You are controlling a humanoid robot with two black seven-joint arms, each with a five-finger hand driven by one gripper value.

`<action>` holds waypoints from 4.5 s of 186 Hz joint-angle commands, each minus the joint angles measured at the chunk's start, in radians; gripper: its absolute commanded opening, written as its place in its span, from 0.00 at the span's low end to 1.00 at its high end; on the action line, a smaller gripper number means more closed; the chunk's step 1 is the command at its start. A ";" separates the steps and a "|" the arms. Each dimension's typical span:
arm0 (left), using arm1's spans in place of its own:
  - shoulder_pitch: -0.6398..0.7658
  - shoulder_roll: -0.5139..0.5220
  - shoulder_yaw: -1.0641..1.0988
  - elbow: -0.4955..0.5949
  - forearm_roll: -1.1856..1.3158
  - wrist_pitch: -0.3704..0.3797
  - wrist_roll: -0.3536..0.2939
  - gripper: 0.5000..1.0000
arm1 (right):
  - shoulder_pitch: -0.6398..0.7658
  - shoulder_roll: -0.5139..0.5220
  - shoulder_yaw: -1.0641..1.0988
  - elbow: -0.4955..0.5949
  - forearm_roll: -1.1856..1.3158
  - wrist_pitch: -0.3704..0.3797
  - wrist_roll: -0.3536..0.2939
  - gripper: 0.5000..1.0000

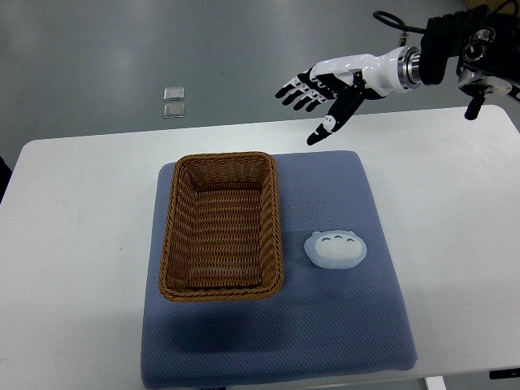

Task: Place blue toy in brown basket
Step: 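Move the right hand over the pale blue egg-shaped toy, then lower the right hand onto the toy and close fingers around it, then lift the toy with the right hand and carry it over the basket, then lower the toy into the basket and open the right hand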

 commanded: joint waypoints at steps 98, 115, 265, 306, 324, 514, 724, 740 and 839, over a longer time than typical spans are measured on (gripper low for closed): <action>-0.008 0.000 0.001 0.001 0.000 0.000 0.000 1.00 | 0.143 -0.003 -0.310 0.258 -0.061 0.030 -0.040 0.82; -0.008 0.000 0.001 0.001 0.000 0.000 0.000 1.00 | 0.116 -0.003 -0.310 0.258 -0.061 0.012 -0.040 0.82; -0.008 0.000 0.004 0.001 0.000 0.000 0.000 1.00 | -0.078 0.004 -0.279 0.232 -0.077 -0.088 -0.040 0.81; -0.008 0.000 0.002 0.001 0.000 0.000 0.000 1.00 | -0.116 0.011 -0.265 0.212 -0.089 -0.114 -0.038 0.81; -0.008 0.000 0.002 0.001 0.000 0.000 0.000 1.00 | -0.128 0.014 -0.264 0.212 -0.089 -0.123 -0.038 0.81; -0.008 0.000 0.004 0.003 0.000 0.000 0.000 1.00 | -0.024 -0.047 -0.201 0.218 -0.143 -0.097 -0.035 0.09; -0.008 0.000 0.001 0.001 0.000 0.000 0.000 1.00 | -0.090 0.527 -0.205 -0.262 -0.150 -0.255 -0.035 0.30; -0.008 0.000 0.001 0.001 0.000 0.000 0.000 1.00 | -0.107 0.527 -0.205 -0.270 -0.150 -0.268 -0.035 0.36; -0.008 0.000 0.002 0.001 0.000 0.000 0.000 1.00 | -0.136 0.527 -0.192 -0.268 -0.141 -0.284 -0.032 0.57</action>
